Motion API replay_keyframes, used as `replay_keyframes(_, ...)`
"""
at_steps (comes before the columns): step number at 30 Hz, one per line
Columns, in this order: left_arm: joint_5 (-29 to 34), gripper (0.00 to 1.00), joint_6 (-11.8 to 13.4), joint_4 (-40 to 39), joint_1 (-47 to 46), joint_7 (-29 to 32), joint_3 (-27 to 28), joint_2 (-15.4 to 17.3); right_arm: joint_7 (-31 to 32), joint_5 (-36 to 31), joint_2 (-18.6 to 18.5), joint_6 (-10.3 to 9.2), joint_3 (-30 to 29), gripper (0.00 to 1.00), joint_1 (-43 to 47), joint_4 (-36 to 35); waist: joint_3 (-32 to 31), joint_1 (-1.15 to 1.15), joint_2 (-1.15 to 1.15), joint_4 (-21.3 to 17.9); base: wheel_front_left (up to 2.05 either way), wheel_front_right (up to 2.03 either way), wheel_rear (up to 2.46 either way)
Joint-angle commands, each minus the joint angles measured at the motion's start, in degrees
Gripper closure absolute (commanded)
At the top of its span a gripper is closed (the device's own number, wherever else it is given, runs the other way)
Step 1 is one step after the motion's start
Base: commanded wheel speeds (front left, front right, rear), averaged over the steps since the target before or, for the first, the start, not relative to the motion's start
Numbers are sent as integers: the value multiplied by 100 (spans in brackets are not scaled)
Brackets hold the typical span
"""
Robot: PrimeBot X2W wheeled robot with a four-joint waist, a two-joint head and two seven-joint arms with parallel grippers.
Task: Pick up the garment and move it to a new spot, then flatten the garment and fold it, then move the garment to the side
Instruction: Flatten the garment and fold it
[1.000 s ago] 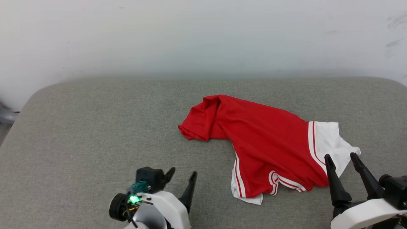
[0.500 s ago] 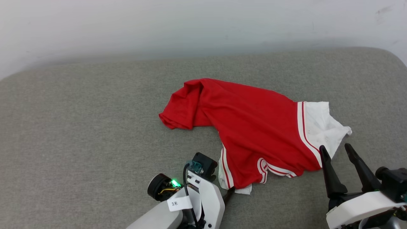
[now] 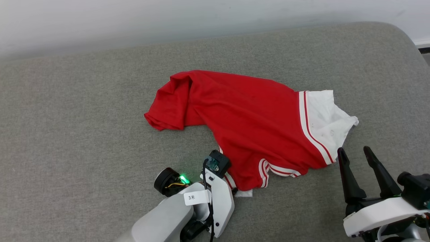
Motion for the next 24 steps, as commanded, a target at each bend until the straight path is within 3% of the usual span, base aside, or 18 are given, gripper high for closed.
replay_keyframes(1, -52, 100, -62, 224, 249, 74, -153, -48, -49, 20, 13, -6, -20, 0, -103, 12, -5, -1, 0, -4, 0, 0, 0)
replay_keyframes(4, 14, 100, 36, 169, 221, -185, -33, 63, -82, 23, 13, -6, -118, 0, -74, 68, -64, -1, 0, 44, 0, 0, 0)
replay_keyframes(10, 188, 100, 347, -427, 85, -532, 265, 645, -98, 37, 13, -6, -303, 0, 32, 132, -306, -1, 0, 275, 0, 0, 0)
replay_keyframes(12, 275, 100, 489, -743, 47, -522, 347, 937, -86, 46, 12, -6, -350, 0, 65, 147, -404, -1, 0, 373, 0, 0, 0)
replay_keyframes(13, 429, 100, 768, -1426, 56, -332, 514, 1602, -57, 95, 13, -6, -418, 0, 131, 188, -554, -1, 0, 571, 0, 0, 0)
replay_keyframes(16, 564, 100, 966, -1930, 132, -113, 594, 2095, -52, 112, 13, -6, -443, 0, 191, 221, -632, -1, 0, 702, 0, 0, 0)
replay_keyframes(20, 749, 100, 1241, -2555, 375, 211, 582, 2684, -23, 144, 13, -6, -489, 0, 241, 208, -650, -1, 0, 819, 0, 0, 0)
replay_keyframes(24, 508, 100, 1497, -2844, 962, 371, 538, 2834, 7, 144, 12, -6, -496, 0, 245, 179, -616, -1, 0, 856, 0, 0, 0)
